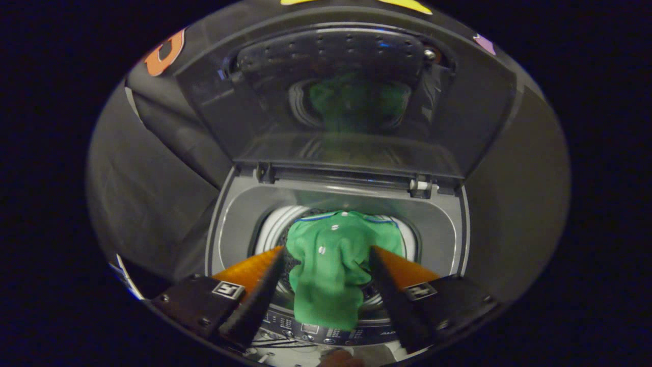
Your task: Put the clothes into the washing machine and then close the washing machine lid.
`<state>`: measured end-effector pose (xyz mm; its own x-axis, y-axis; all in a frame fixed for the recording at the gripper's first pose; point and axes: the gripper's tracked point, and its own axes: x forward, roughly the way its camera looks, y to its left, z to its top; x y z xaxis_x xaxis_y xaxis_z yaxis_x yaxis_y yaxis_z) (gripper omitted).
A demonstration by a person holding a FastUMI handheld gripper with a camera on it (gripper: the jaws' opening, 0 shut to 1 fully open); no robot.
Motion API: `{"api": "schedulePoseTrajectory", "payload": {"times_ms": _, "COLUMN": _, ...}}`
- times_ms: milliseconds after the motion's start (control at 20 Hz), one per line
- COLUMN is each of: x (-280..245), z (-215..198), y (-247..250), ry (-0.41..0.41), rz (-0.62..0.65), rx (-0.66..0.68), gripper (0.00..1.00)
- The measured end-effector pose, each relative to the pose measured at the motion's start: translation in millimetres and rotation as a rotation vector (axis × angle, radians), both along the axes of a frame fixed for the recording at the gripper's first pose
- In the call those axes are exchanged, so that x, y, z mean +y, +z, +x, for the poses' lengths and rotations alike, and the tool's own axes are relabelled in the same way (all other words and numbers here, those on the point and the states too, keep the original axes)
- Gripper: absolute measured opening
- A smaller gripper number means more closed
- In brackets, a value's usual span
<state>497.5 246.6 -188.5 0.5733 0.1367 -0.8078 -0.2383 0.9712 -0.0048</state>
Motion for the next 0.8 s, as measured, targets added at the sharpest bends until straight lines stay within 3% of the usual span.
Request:
{"api": "schedulePoseTrajectory", "payload": {"times_ms": 50, "x": 1, "z": 3, "y": 0, "ry": 0.013, "rz": -0.012, "rx": -0.029, "gripper": 1.0}}
{"api": "schedulePoseTrajectory", "payload": {"times_ms": 300, "x": 14, "z": 16, "y": 26, "ry": 0.118, "rz": 0.061, "rx": -0.134, "gripper": 1.0}}
{"api": "schedulePoseTrajectory", "payload": {"times_ms": 500, "x": 37, "z": 32, "y": 81, "ry": 0.175, "rz": 0.152, "rx": -0.269, "gripper": 1.0}}
{"api": "schedulePoseTrajectory", "payload": {"times_ms": 800, "x": 49, "z": 75, "y": 155, "ry": 0.156, "rz": 0.24, "rx": -0.412, "gripper": 1.0}}
